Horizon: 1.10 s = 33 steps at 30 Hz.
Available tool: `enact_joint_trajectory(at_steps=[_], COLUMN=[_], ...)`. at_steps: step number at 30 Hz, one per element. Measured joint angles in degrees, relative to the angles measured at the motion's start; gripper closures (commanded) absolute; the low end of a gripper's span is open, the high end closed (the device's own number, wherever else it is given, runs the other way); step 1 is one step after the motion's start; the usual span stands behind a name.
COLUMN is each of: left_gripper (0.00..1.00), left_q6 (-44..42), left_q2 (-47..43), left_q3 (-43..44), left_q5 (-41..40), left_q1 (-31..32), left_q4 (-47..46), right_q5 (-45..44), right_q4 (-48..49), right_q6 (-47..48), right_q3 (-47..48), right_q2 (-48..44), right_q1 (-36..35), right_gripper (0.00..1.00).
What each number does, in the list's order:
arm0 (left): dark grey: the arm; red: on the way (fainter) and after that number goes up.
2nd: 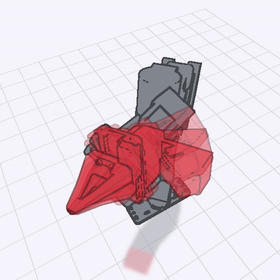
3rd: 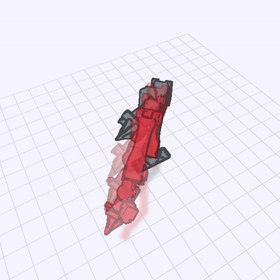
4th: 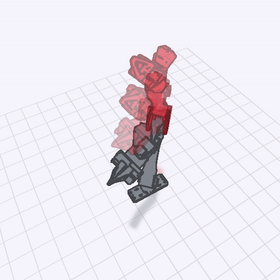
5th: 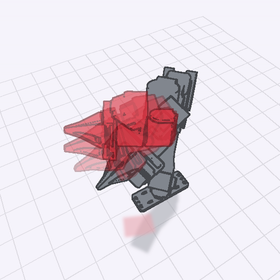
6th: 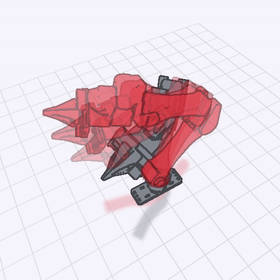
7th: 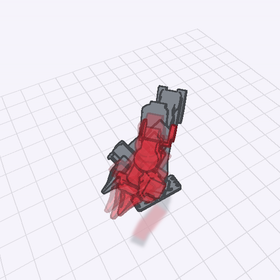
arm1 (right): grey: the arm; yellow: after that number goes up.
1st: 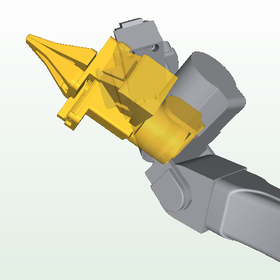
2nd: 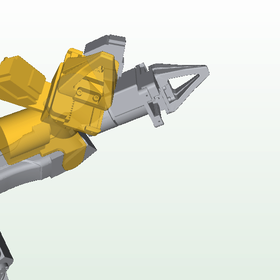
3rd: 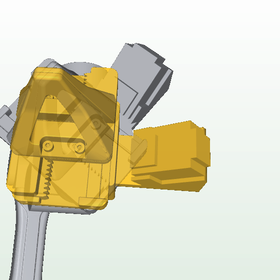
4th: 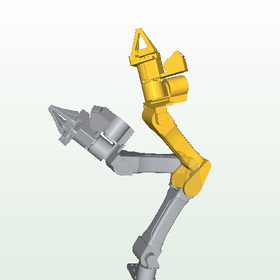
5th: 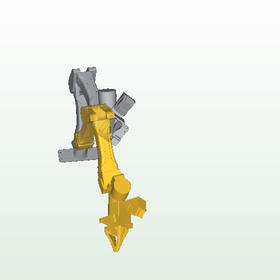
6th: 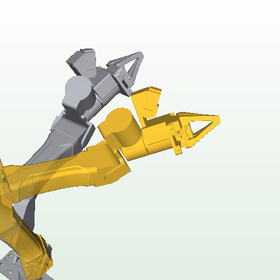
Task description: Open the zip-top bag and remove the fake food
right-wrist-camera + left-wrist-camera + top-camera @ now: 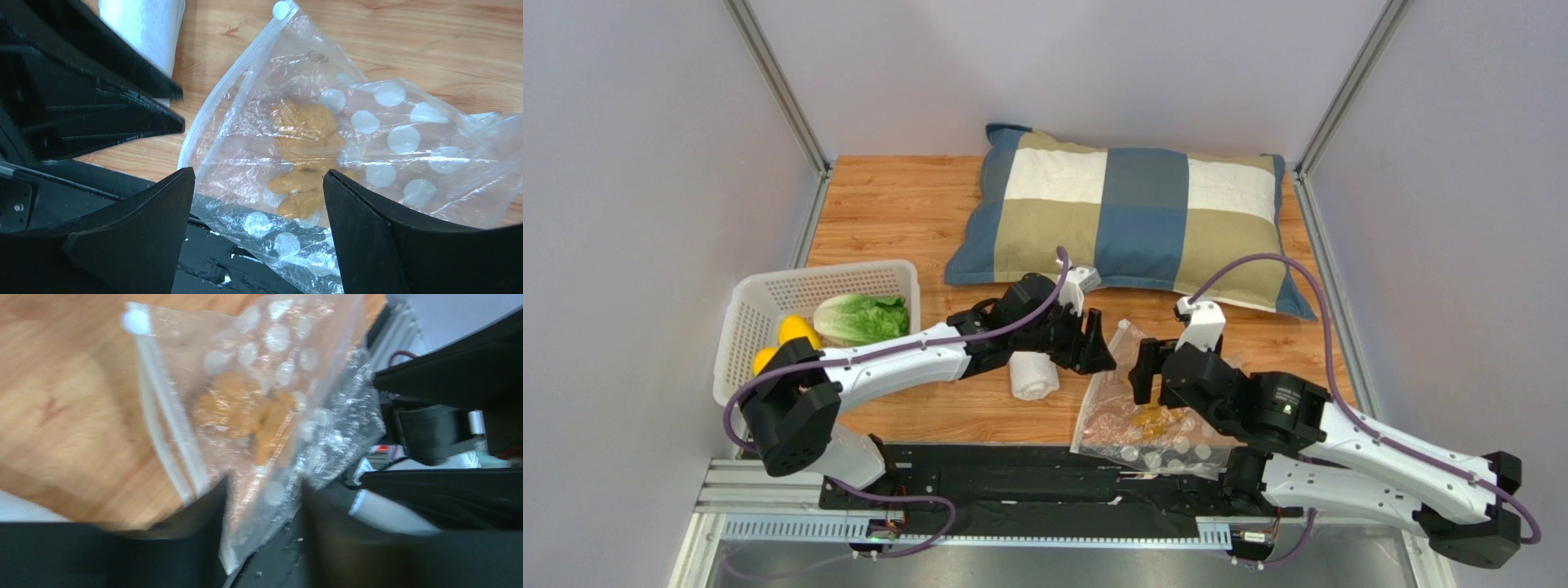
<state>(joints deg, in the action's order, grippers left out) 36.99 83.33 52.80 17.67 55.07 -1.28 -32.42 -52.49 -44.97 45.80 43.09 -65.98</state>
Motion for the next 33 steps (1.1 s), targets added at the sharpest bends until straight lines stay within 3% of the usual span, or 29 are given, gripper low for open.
enact_joint_trajectory(at_steps=[2,6,10,14,16,19,21,27,31,33], left_gripper=[0.01,0.03,0.22,0.53,0.63,0.90,0.97,1.00,1.00,1.00], left_q6=[-1.49,-4.59,-5.49,-3.32,-1.84,-0.48,0.24,2.80,7.56,9.51], left_q2=[0.98,6.03,13.66,19.78,20.55,20.24,19.39,12.94,1.66,-4.09], left_q3=[0.02,0.79,1.31,1.31,1.20,0.85,0.33,-2.86,-7.13,-6.54], left_q5=[0.98,7.76,15.15,21.73,23.50,24.70,24.70,21.22,8.15,-2.03], left_q1=[-1.79,-5.77,-7.69,-7.41,-7.32,-7.13,-7.08,-7.02,-3.78,1.62], left_q4=[1.29,2.16,-0.07,-5.81,-8.68,-12.96,-14.47,-15.69,-12.66,-8.68], right_q5=[-1.25,-3.34,-4.39,-4.63,-4.61,-4.50,-4.26,-1.68,1.86,3.19], right_q4=[-0.85,-1.51,-1.49,-1.60,-1.53,-0.72,-0.04,3.56,7.98,10.67], right_q6=[-0.26,-0.42,-0.52,-0.70,-0.70,-0.70,-0.70,-0.59,0.50,1.57], right_q3=[-0.02,-0.07,-0.42,-1.62,-2.01,-2.51,-2.95,-3.56,-4.20,-4.48], right_q2=[-2.45,-7.52,-8.50,-7.19,-6.29,-4.83,-3.45,2.58,3.67,3.32], right_q1=[0.00,0.00,0.00,0.00,0.00,0.00,0.00,0.00,-0.02,-0.33], right_gripper=[0.17,0.17,0.17,0.17,0.17,0.17,0.17,0.16,0.13,0.12])
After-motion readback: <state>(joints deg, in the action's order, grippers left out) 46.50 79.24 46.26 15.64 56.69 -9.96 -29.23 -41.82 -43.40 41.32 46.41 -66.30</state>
